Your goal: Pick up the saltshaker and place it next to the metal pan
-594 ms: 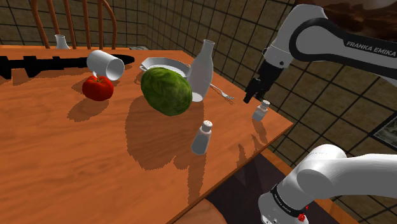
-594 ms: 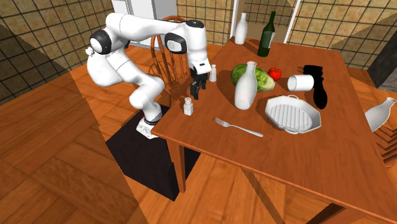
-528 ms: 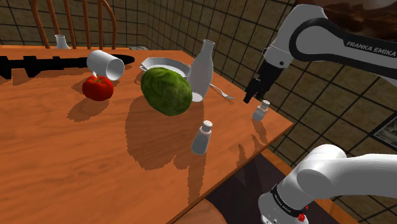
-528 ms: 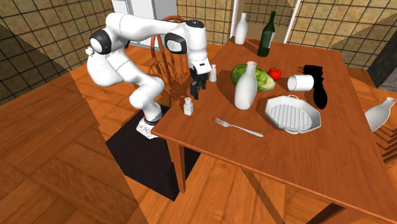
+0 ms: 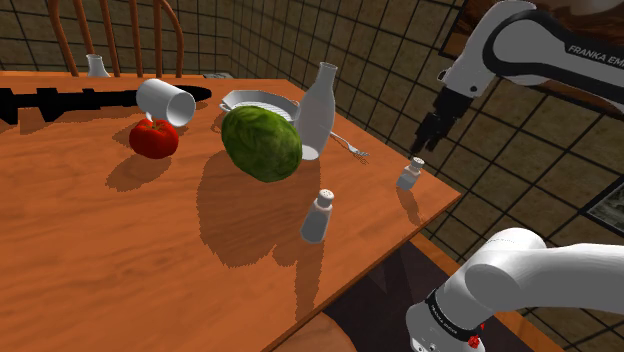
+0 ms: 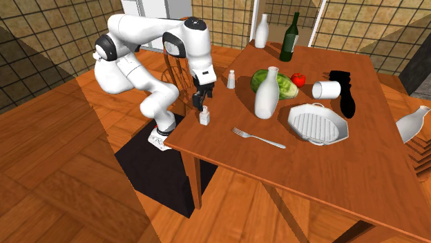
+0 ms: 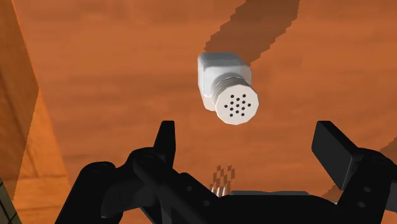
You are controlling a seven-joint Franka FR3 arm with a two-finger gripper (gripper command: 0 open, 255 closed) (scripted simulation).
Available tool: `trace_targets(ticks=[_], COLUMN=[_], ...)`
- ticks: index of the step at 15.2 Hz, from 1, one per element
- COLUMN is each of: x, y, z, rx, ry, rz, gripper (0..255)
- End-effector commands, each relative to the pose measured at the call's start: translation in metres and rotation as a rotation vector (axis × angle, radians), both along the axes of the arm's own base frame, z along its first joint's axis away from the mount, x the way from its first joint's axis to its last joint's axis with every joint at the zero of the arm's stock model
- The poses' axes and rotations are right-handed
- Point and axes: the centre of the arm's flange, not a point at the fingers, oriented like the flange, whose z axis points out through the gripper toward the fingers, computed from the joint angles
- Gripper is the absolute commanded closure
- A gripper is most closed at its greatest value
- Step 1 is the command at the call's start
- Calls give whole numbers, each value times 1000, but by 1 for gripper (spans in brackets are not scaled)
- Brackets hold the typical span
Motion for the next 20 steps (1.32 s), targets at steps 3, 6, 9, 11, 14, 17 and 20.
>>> trace_targets(ticks=[3, 6, 9, 11, 14, 17, 20], x=[-2, -2, -2, -2, -2, -2, -2], y=[-1, 1, 1, 1, 1, 1, 1], z=[-17, -36, -36, -36, -36, -36, -36], rx=[3, 3, 3, 3, 3, 3, 3], ry=[3, 3, 3, 3, 3, 3, 3], rz=[1, 2, 2, 2, 2, 2, 2], gripper=[0, 0, 0, 0, 0, 255, 255])
